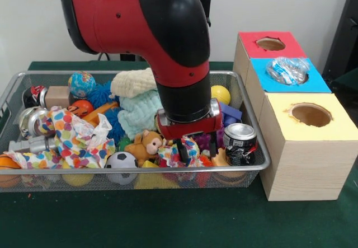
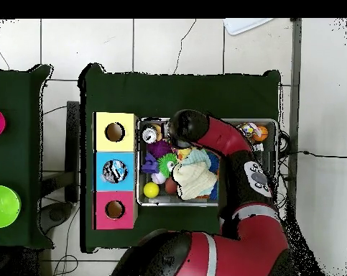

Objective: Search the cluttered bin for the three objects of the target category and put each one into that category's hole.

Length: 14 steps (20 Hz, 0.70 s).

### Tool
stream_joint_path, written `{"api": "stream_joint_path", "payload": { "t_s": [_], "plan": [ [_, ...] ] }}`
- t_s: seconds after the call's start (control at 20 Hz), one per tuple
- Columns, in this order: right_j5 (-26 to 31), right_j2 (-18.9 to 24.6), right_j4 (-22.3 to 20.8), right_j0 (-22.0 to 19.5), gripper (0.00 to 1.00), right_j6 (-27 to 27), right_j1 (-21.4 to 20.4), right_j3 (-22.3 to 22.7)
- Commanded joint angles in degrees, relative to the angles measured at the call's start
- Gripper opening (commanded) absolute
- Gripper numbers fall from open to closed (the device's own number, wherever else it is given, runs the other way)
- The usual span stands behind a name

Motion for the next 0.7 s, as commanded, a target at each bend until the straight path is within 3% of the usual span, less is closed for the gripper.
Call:
{"api": "stream_joint_path", "payload": {
  "t_s": [0.05, 0.35, 0.55, 0.7],
  "plan": [
    [-6.2, -3.4, -2.1, 2.5, 1.00, 13.1, 7.3, -1.3],
    [-6.6, -7.7, -3.0, 5.0, 1.00, 12.4, 9.6, -4.8],
    [-4.1, -17.3, -8.7, 9.9, 1.00, 10.8, 12.4, -11.9],
    [-1.8, -18.2, -11.2, 10.0, 1.00, 6.5, 13.2, -14.3]
  ]
}}
